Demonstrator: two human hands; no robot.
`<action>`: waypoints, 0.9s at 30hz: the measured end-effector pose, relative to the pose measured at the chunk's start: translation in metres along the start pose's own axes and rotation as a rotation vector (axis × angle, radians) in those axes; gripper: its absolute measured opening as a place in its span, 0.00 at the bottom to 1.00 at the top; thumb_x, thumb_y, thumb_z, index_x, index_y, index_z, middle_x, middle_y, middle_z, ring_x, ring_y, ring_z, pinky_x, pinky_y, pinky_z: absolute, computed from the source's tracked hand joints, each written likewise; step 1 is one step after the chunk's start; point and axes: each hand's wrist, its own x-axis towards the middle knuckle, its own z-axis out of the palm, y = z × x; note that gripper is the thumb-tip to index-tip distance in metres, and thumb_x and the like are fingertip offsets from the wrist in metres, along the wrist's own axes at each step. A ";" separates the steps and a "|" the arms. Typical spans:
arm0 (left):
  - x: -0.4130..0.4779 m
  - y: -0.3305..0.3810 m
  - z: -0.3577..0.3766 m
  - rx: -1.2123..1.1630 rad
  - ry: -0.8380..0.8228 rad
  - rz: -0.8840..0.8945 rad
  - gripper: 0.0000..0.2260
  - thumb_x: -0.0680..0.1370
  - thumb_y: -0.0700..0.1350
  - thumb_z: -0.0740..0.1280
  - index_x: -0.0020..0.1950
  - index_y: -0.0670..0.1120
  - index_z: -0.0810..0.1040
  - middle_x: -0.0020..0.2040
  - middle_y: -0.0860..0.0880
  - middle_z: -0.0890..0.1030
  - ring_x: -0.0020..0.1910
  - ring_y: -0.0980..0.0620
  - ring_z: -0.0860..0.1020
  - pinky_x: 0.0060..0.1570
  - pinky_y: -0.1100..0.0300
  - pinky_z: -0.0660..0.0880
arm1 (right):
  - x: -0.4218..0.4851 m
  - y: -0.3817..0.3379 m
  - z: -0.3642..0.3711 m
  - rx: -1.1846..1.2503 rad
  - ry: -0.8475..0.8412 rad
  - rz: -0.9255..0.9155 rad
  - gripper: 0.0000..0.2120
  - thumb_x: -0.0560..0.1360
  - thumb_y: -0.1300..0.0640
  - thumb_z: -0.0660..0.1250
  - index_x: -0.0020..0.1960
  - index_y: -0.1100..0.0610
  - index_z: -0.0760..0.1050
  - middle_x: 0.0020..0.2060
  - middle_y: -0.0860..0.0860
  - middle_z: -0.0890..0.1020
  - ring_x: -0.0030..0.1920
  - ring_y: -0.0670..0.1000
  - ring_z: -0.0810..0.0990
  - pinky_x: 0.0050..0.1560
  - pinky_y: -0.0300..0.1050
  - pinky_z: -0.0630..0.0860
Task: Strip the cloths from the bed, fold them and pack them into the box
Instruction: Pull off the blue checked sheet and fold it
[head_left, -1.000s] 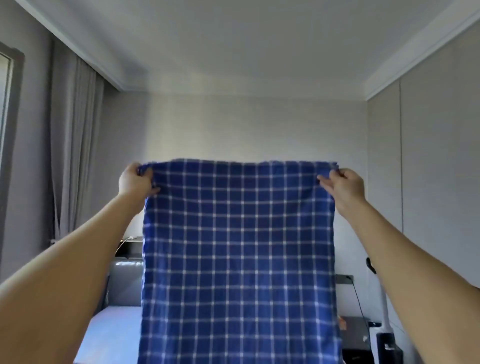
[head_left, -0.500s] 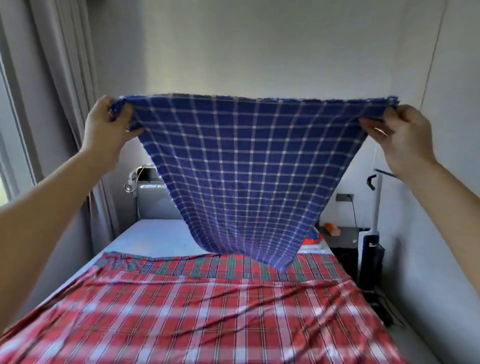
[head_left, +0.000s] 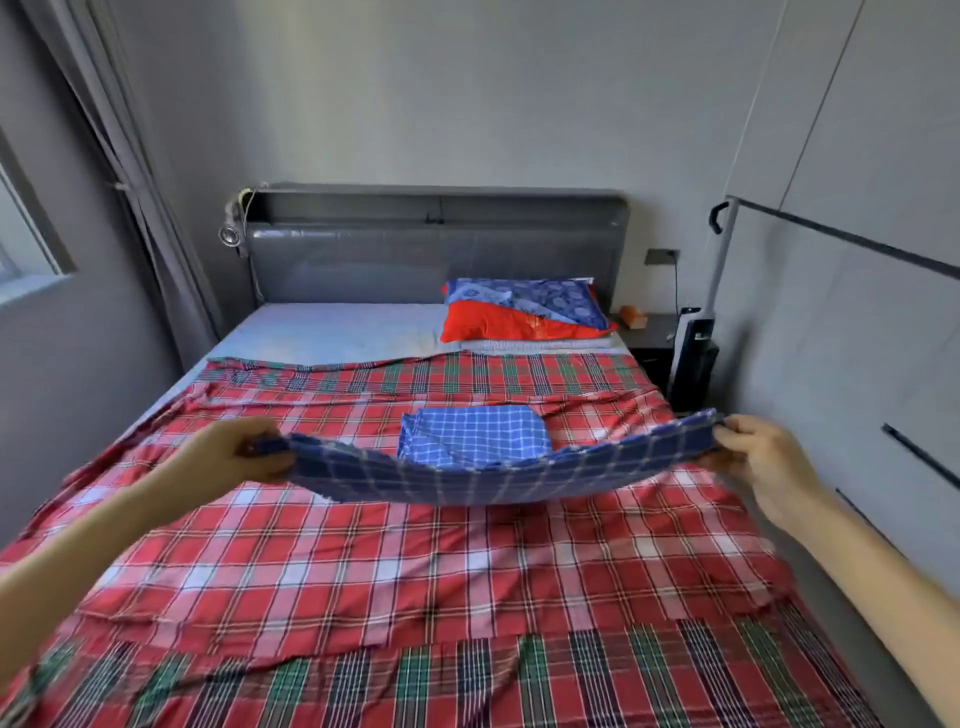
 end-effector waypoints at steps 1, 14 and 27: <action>-0.012 -0.008 0.009 0.102 -0.051 -0.004 0.15 0.70 0.42 0.75 0.29 0.52 0.72 0.25 0.54 0.72 0.25 0.61 0.70 0.30 0.71 0.67 | -0.010 0.017 -0.002 -0.064 0.004 0.044 0.11 0.77 0.68 0.59 0.42 0.60 0.78 0.31 0.53 0.82 0.32 0.52 0.80 0.35 0.38 0.79; -0.153 -0.006 0.096 0.812 -0.462 -0.090 0.12 0.79 0.50 0.64 0.36 0.52 0.69 0.32 0.54 0.73 0.28 0.58 0.68 0.30 0.66 0.65 | -0.142 0.112 -0.044 -0.572 -0.174 0.190 0.10 0.77 0.63 0.64 0.37 0.62 0.76 0.34 0.55 0.79 0.39 0.54 0.75 0.39 0.44 0.66; -0.319 0.052 0.085 0.269 -0.770 -0.280 0.06 0.68 0.48 0.71 0.32 0.52 0.76 0.27 0.57 0.71 0.29 0.62 0.67 0.34 0.66 0.65 | -0.256 0.118 -0.158 -0.516 -0.604 0.468 0.12 0.75 0.68 0.63 0.33 0.62 0.70 0.21 0.51 0.70 0.21 0.46 0.66 0.23 0.35 0.62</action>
